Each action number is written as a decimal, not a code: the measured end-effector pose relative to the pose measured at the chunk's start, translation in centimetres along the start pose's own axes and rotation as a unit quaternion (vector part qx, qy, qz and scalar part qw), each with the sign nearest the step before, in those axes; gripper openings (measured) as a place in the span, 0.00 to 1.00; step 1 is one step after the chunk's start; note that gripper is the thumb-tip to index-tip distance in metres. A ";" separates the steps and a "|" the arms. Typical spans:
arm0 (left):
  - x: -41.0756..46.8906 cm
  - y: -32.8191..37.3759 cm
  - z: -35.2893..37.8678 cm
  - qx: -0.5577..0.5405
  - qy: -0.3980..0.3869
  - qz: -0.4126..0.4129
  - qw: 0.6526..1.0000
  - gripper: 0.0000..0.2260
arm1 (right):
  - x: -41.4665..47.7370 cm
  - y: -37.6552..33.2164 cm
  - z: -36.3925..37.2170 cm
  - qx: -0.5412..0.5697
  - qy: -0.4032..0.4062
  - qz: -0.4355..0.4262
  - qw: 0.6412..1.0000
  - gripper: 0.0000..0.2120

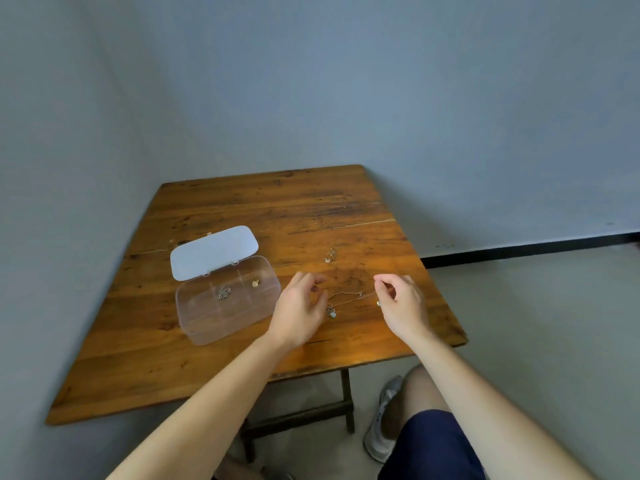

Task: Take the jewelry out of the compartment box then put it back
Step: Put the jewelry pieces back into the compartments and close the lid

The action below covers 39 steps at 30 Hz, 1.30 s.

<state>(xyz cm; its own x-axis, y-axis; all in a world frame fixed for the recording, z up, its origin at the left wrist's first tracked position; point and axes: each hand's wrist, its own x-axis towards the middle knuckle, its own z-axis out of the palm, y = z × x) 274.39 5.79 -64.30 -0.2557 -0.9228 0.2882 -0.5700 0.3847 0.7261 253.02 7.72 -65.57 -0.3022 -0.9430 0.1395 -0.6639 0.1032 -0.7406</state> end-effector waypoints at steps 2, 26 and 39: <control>-0.4 0.1 1.6 0.033 -0.037 -0.024 0.998 0.15 | -0.9 1.9 -0.7 -0.032 0.013 0.030 0.999 0.15; -1.0 -0.8 4.7 0.157 0.035 -0.139 0.977 0.11 | -1.4 3.9 1.0 -0.100 0.039 -0.053 0.993 0.13; -1.3 -0.1 2.0 -0.042 0.003 -0.186 0.982 0.05 | -1.5 3.5 0.9 -0.086 0.007 -0.094 0.992 0.09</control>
<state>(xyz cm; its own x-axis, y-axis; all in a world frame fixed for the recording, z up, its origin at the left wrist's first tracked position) 273.27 6.97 -65.97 -0.0377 -0.9993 -0.0030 -0.5567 0.0185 0.8305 251.72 9.18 -68.99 -0.1712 -0.9464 0.2739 -0.8158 -0.0197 -0.5780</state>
